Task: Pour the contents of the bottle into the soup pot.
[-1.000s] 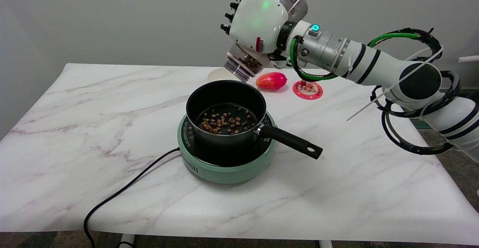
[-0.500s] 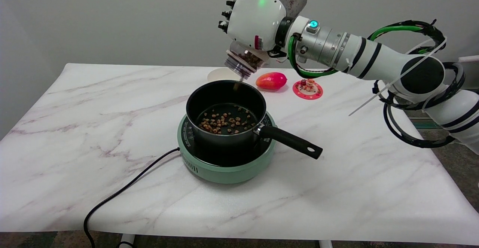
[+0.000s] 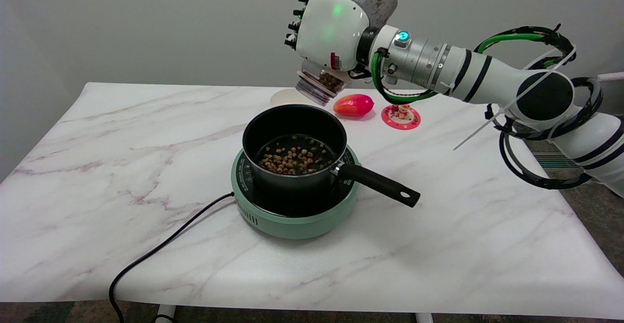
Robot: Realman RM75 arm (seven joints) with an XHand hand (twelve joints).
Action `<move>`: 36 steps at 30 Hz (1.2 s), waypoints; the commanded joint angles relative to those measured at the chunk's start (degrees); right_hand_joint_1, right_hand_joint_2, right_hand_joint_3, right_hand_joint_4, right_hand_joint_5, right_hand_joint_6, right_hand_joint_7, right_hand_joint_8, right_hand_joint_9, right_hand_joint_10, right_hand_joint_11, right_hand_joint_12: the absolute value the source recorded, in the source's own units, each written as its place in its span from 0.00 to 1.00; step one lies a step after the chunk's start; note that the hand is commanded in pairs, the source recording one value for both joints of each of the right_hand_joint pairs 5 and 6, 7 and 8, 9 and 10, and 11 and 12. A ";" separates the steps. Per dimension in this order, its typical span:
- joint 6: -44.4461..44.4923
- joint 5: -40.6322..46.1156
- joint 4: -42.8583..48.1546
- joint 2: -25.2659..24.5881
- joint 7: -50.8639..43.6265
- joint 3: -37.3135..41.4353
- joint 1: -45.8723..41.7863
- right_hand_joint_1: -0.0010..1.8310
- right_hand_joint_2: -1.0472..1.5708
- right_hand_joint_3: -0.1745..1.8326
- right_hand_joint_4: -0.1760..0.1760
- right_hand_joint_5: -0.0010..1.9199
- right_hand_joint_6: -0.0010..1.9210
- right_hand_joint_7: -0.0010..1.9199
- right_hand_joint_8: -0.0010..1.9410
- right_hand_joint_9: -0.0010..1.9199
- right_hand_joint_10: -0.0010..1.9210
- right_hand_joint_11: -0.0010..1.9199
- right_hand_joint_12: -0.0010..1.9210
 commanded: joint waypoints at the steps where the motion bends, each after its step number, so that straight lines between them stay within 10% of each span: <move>1: 0.13 -3.11 -1.77 0.13 0.47 -2.11 1.15 0.74 0.88 0.35 0.50 1.00 1.00 1.00 0.99 0.72 0.72 0.64 0.63; 36: 0.83 -6.77 -0.67 0.06 0.23 -2.99 5.43 0.73 0.88 0.35 0.50 1.00 1.00 1.00 0.99 0.73 0.73 0.63 0.63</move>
